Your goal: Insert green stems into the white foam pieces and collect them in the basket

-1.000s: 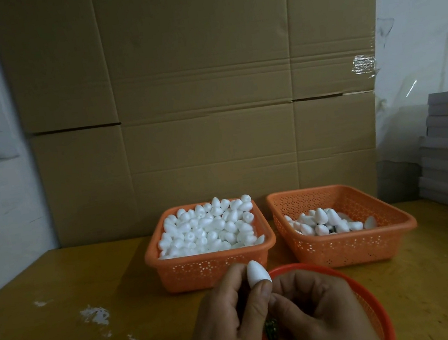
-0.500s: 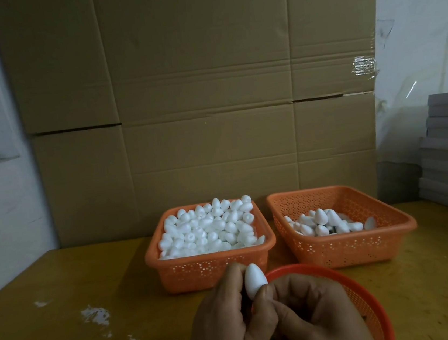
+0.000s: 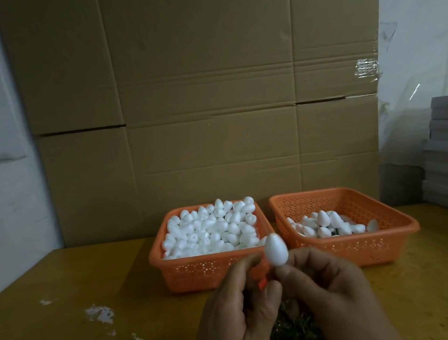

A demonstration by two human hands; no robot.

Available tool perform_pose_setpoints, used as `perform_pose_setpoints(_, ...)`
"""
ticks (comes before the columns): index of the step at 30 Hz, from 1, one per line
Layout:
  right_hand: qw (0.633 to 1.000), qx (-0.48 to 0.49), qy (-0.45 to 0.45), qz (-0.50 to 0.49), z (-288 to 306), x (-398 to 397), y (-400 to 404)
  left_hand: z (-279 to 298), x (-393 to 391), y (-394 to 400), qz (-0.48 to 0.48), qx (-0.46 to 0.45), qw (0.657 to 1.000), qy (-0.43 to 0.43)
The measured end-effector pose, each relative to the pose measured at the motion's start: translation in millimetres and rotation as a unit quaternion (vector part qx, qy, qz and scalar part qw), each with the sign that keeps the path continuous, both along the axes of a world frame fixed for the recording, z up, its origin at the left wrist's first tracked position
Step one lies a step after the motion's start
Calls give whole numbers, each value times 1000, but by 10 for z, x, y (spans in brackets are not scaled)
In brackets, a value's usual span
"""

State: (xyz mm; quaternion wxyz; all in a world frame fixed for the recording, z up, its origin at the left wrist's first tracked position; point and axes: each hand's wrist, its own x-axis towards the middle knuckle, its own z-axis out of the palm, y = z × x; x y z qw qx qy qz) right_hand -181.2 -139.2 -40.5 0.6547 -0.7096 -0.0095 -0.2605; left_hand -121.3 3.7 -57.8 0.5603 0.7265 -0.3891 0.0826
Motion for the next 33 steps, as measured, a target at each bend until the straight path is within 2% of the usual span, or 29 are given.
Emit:
perform_pose_setpoints(4, 997, 42, -27, -63, 227, 42, -208, -59, 66, 7, 58, 30, 997, -33)
perform_pose_setpoints(9, 979, -10, 6, -205, 260, 351, -676, -100, 103, 20, 74, 71, 995, -20)
perform_pose_setpoints(14, 935, -165, 73, -306, 164, 661, -1131, -118, 117, 30, 58, 73, 995, -21)
perform_pose_setpoints(16, 899, -247, 124, -340, 140, 749, -1277, -139, 132, 25, 56, 78, 995, -29)
perform_pose_setpoints(18, 847, -334, 173, -375, 141, 799, -1394, -150, 143, 23, 54, 83, 995, -30)
perform_pose_setpoints(20, 808, -393, 217, -383, 149, 836, -1474, -154, 150, 19, 51, 87, 994, -32)
perform_pose_setpoints(23, 772, -432, 293, -362, 172, 895, -1532, -163, 157, 17, 47, 90, 994, -33)
perform_pose_setpoints(28, 760, -426, 348, -346, 200, 950, -1546, -170, 166, 24, 47, 84, 995, -33)
perform_pose_setpoints(33, 764, -408, 352, -356, 220, 913, -1515, -147, 158, 38, 49, 96, 994, -30)
